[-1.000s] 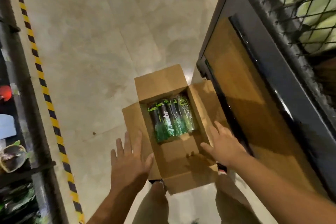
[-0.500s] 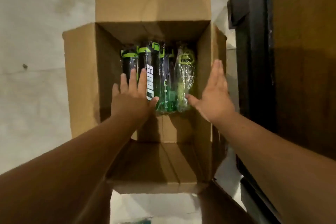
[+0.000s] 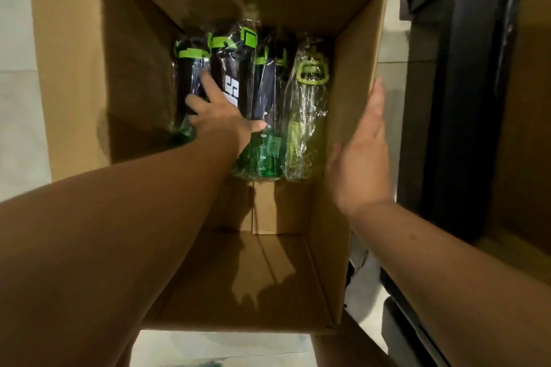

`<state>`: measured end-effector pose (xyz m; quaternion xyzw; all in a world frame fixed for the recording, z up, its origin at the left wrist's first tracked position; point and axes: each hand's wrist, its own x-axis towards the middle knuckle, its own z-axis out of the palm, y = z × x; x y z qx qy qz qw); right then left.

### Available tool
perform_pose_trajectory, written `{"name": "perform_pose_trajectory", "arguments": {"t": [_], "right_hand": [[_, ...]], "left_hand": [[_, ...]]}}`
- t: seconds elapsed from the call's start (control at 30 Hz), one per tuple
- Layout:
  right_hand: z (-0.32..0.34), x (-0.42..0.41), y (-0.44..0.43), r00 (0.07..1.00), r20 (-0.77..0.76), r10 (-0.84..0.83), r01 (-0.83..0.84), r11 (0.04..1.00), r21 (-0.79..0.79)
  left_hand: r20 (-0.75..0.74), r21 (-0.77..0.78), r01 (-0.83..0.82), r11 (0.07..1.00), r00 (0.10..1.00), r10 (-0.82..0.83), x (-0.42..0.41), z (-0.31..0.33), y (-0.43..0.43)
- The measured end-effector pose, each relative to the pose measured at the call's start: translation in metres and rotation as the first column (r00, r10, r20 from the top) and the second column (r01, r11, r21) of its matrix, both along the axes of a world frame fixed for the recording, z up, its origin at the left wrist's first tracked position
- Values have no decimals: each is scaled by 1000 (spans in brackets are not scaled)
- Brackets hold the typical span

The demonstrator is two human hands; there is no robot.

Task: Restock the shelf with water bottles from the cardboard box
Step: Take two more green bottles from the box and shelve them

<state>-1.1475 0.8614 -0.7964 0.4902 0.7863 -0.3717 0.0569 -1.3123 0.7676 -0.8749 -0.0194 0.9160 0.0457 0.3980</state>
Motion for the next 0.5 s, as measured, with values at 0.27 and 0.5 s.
{"name": "perform_pose_trajectory", "arguments": {"t": [0.27, 0.5], "right_hand": [[4, -2, -2, 1000, 1, -9, 9, 1000, 18], [9, -7, -3, 999, 26, -30, 30, 999, 12]], "left_hand": [[161, 152, -114, 982, 983, 89, -19, 17, -25], [510, 288, -405, 868, 832, 219, -8, 88, -59]]}}
